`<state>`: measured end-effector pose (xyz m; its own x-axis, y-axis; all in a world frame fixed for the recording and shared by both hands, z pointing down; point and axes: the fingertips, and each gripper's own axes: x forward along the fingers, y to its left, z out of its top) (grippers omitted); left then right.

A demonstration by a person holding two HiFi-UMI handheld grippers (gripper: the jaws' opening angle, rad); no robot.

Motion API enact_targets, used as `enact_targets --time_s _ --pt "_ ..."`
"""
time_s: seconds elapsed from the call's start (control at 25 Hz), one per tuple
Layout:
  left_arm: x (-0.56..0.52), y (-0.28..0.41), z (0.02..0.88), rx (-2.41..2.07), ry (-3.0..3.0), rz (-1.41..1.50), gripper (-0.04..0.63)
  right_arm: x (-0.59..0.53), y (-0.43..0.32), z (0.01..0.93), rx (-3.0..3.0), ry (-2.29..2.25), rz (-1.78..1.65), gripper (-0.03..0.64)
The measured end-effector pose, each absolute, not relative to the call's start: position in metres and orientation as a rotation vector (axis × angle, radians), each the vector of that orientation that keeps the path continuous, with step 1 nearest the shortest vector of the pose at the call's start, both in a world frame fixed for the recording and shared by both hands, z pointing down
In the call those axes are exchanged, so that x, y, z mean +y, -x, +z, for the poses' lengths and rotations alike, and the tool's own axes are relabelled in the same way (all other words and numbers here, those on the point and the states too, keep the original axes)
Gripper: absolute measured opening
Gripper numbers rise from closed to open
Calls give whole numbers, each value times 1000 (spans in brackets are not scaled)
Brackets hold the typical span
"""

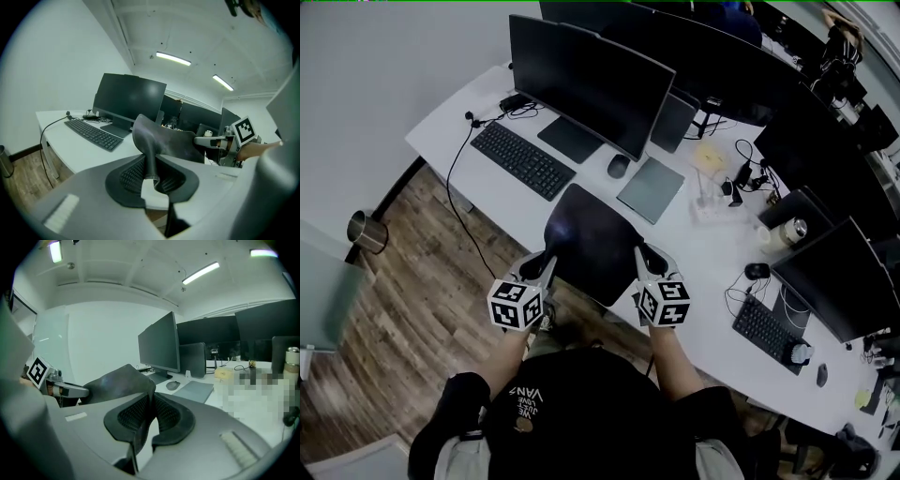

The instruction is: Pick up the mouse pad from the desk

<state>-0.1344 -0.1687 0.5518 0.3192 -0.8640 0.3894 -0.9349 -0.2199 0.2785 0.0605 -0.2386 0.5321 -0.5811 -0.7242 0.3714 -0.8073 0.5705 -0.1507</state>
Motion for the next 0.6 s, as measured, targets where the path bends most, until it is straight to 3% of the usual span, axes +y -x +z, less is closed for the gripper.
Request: enact_targets --time_s 0.6 --pt "-121 125 524 -1733 -2108 70 55 -204 -66 495 -2686 -1152 394 43"
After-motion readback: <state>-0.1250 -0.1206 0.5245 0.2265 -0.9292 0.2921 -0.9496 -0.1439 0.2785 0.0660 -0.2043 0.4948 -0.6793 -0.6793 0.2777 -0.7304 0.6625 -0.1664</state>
